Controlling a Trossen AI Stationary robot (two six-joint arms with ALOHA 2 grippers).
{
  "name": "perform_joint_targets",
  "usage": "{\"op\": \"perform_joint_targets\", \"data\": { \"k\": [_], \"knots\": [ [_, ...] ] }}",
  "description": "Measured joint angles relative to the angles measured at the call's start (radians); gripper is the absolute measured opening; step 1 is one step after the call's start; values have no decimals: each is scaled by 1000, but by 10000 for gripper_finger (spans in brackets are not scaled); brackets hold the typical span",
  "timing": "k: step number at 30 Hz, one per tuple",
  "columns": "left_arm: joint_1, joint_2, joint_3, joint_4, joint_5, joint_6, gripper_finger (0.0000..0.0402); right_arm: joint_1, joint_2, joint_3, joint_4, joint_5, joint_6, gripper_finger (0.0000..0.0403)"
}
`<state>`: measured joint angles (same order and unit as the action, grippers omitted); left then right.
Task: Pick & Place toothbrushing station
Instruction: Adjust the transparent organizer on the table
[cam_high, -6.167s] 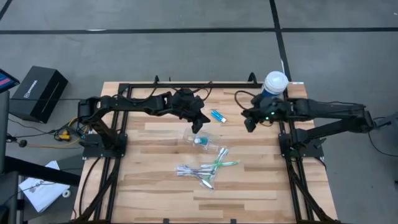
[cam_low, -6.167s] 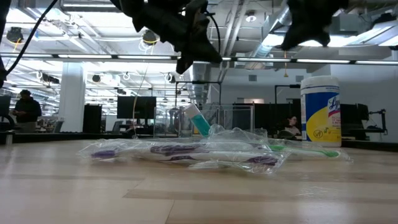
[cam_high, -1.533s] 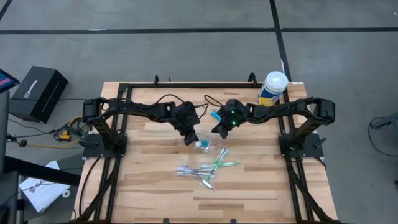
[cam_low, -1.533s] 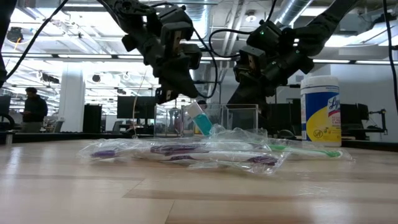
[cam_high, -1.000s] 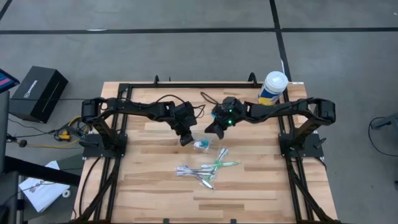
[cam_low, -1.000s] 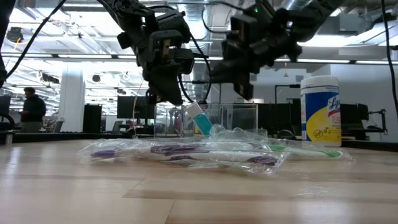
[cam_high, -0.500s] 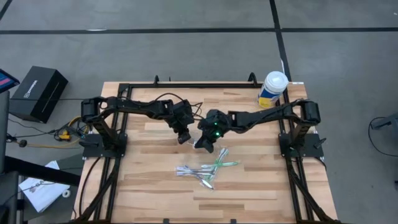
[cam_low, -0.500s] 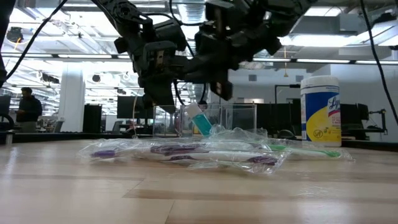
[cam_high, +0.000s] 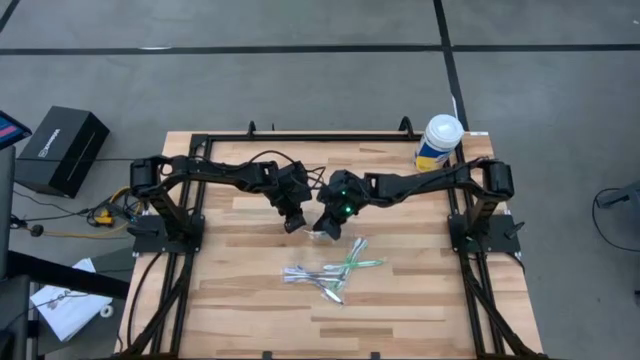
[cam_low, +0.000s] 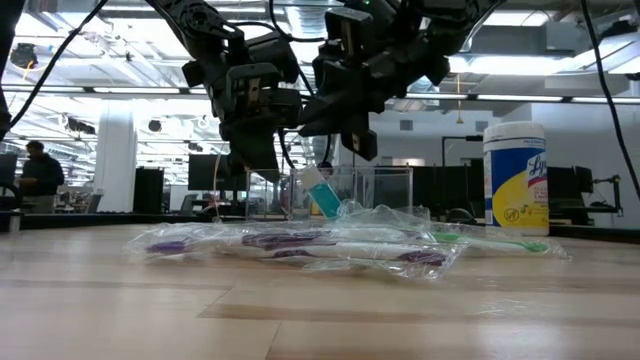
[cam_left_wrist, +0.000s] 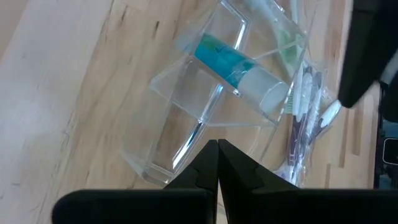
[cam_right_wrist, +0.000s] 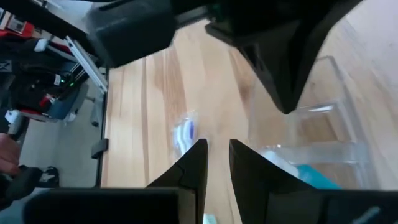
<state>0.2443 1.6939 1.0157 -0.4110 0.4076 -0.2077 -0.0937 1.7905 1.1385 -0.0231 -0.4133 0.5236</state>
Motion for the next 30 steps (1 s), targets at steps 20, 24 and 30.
{"op": "perform_joint_targets", "data": {
  "k": [20, 24, 30],
  "knots": [
    [1, 3, -2, 18, -9, -1, 0, -7, 77, 2, 21, -3, -2, 59],
    [14, 3, -2, 20, -6, 0, 0, -6, 78, 1, 20, -4, 0, 59],
    [35, 4, -2, 25, -3, 19, 0, -6, 77, 4, -13, 0, -3, 59]
  ]
}}
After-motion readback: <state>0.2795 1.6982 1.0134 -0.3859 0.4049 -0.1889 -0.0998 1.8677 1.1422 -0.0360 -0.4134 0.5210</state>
